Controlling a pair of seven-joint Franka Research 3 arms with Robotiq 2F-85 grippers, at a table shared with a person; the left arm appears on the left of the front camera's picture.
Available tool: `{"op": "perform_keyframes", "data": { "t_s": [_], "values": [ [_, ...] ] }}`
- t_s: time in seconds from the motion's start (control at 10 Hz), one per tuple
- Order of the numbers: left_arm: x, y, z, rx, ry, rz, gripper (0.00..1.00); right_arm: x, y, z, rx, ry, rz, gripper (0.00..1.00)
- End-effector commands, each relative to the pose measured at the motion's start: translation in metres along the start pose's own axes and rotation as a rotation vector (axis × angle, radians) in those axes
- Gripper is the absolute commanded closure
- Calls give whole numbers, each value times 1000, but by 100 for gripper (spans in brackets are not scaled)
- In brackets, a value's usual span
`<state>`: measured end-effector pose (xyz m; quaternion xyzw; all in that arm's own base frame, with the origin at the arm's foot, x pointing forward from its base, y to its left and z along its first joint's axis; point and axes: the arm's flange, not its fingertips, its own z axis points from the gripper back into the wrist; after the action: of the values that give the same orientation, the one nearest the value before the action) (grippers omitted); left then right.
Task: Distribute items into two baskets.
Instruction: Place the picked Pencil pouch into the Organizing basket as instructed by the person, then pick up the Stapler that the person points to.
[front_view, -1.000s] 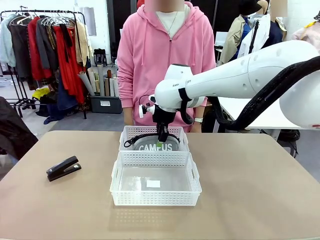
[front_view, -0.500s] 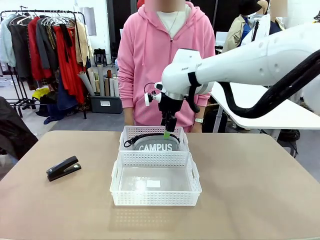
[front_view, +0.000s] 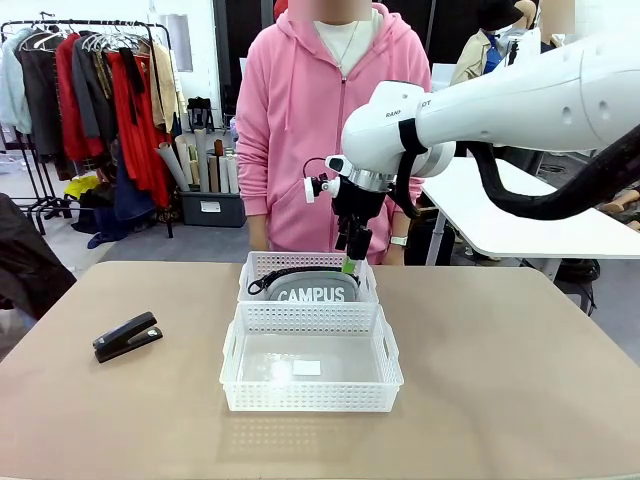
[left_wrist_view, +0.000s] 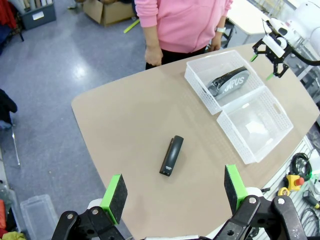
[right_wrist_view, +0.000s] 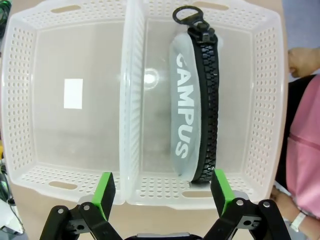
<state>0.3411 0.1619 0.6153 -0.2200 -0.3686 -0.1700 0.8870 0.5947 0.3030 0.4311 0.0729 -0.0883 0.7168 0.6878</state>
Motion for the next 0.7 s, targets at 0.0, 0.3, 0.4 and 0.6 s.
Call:
{"op": "perform_keyframes", "data": {
  "t_s": [0.0,0.3,0.4,0.6],
  "values": [
    [-1,0,0,-13,-13,-11,0,2,-5,-2,-4,-1,5,0],
    [-1,0,0,-13,-13,-11,0,2,-5,-2,-4,-1,5,0],
    [-1,0,0,-13,-13,-11,0,2,-5,-2,-4,-1,5,0],
    [-1,0,0,-13,-13,-11,0,2,-5,-2,-4,-1,5,0]
  ]
}}
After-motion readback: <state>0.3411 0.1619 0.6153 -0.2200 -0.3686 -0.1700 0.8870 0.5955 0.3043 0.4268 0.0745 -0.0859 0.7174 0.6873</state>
